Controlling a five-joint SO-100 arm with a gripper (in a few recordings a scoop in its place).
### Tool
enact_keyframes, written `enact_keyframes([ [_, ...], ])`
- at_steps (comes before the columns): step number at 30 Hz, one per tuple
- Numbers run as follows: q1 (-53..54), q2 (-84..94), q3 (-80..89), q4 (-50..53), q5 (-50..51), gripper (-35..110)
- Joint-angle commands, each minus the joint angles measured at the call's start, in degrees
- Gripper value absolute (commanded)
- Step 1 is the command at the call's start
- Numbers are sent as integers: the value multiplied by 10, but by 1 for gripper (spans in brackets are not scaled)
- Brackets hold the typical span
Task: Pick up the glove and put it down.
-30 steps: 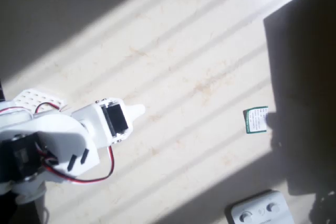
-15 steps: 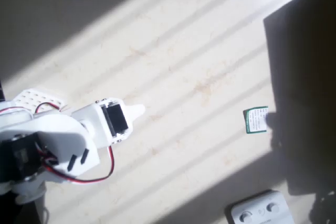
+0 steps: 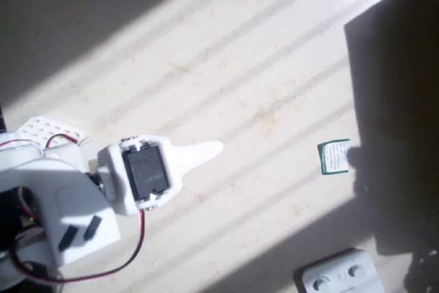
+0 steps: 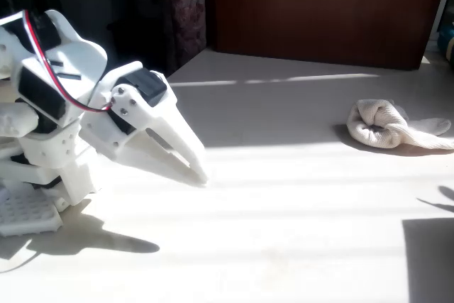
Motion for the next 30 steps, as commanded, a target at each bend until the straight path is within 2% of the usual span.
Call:
enact_keyframes([
  [1,-5,-21,-71,-9,5,1],
  [8,-47,-269,-272,-13,5,1],
  [16,-142,-584,-546,-14,5,1],
  [30,-330,-976,-829,-62,21,1],
])
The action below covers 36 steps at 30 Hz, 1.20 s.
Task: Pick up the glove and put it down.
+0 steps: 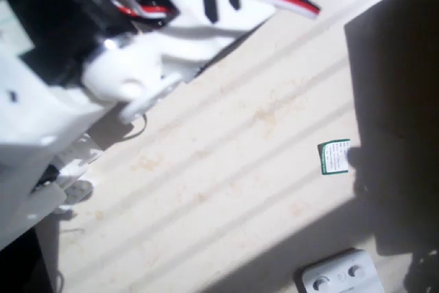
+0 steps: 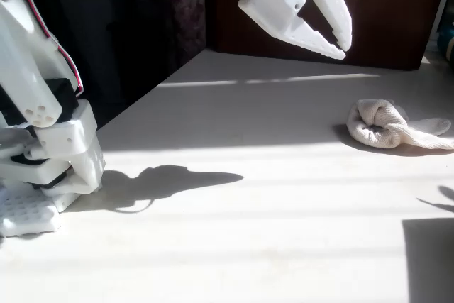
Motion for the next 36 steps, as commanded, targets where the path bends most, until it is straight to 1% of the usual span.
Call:
enact_keyframes([
  [1,-33,-70,-84,-22,24,1],
  [4,-37,-137,-134,-30,46,1],
  [12,-31,-301,-247,-32,40,1],
  [19,-32,-403,-357,-24,40,1],
  [22,-31,-435,-381,-23,43,6],
  [29,-36,-440,-382,-22,46,21],
  [36,-38,-468,-383,-22,47,22],
])
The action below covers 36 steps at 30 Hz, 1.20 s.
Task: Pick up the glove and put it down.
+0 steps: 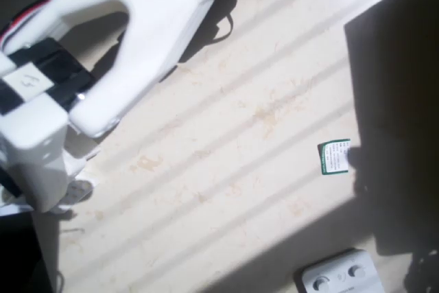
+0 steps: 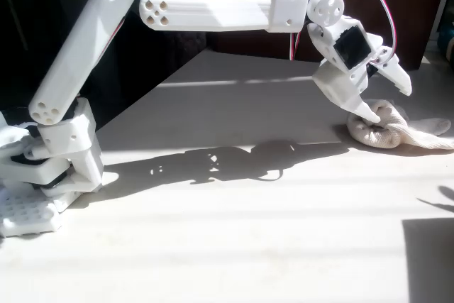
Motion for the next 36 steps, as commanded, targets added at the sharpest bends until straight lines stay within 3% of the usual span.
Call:
enact_keyframes([
  [1,-12,-6,-26,2,5,22],
  [17,-4,-48,-30,-8,6,22],
  [28,-8,-130,-171,1,0,21],
  [36,-8,-131,-175,1,-2,-2],
])
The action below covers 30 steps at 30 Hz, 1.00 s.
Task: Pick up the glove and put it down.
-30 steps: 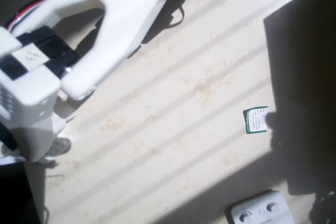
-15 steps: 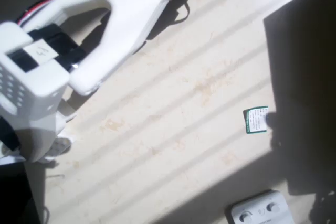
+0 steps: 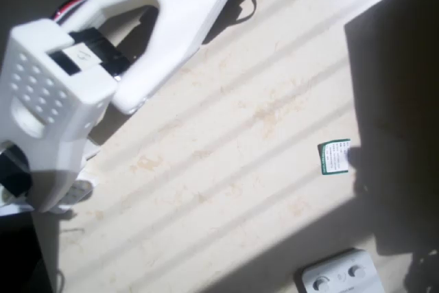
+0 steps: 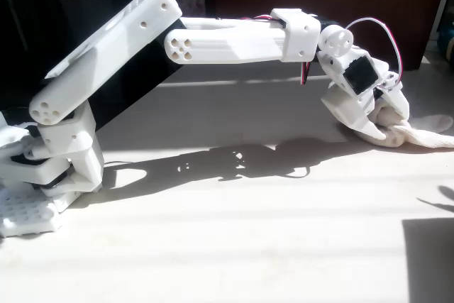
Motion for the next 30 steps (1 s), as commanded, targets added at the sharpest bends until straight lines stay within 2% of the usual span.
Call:
enact_keyframes([
  [1,-6,4,-18,3,-7,-1],
  [19,0,16,-19,4,-8,0],
  [25,23,94,-13,18,-8,0],
  [30,54,142,-19,67,-8,0],
])
